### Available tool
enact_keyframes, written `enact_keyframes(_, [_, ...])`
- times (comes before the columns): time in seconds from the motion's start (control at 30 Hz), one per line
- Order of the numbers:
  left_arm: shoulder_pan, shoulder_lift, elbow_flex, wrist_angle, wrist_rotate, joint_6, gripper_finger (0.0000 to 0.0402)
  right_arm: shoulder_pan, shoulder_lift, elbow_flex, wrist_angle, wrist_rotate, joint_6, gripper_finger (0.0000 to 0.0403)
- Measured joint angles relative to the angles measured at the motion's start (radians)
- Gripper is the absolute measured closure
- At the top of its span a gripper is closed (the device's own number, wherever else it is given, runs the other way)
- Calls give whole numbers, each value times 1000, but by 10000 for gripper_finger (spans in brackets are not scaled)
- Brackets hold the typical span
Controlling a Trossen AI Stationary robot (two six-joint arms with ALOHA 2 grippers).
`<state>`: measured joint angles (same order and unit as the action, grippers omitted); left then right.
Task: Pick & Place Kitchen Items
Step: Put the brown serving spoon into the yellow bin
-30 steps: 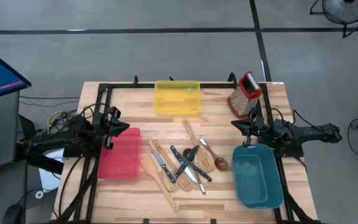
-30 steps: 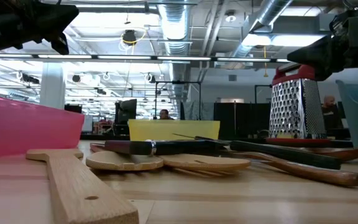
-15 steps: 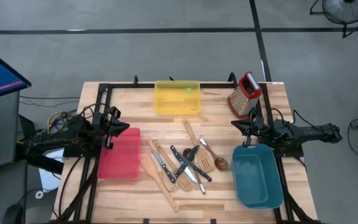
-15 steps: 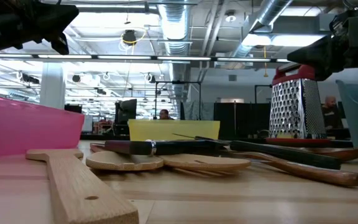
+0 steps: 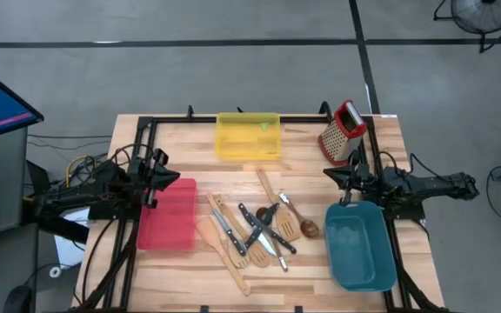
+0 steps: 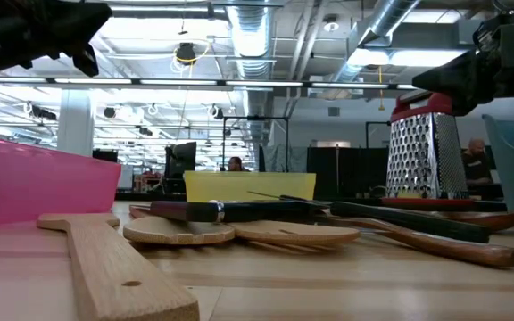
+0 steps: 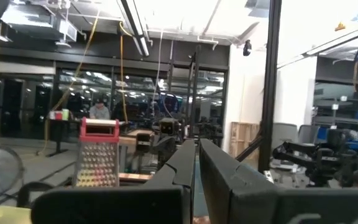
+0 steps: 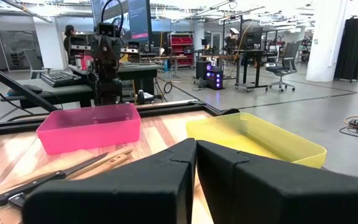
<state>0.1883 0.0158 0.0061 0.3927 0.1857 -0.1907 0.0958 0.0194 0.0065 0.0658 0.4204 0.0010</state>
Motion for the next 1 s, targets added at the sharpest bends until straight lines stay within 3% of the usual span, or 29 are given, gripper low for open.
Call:
enact_keyframes(0.23, [0, 0, 0, 6, 4, -61, 394, 16, 0, 0, 0, -3, 310, 380])
enact_keyframes(0.43, [0, 0, 0, 8, -6, -61, 394, 15, 0, 0, 0, -3, 437, 381])
enact_keyframes(0.63, [0, 0, 0, 14, -8, -61, 394, 15, 0, 0, 0, -3, 693, 381])
enact_keyframes(0.83, [0, 0, 0, 16, -11, -61, 394, 2, 0, 0, 30, 75, 697, 381])
enact_keyframes(1.0, [0, 0, 0, 17, -53, -63, 394, -27, 0, 0, 94, 127, 581, 358])
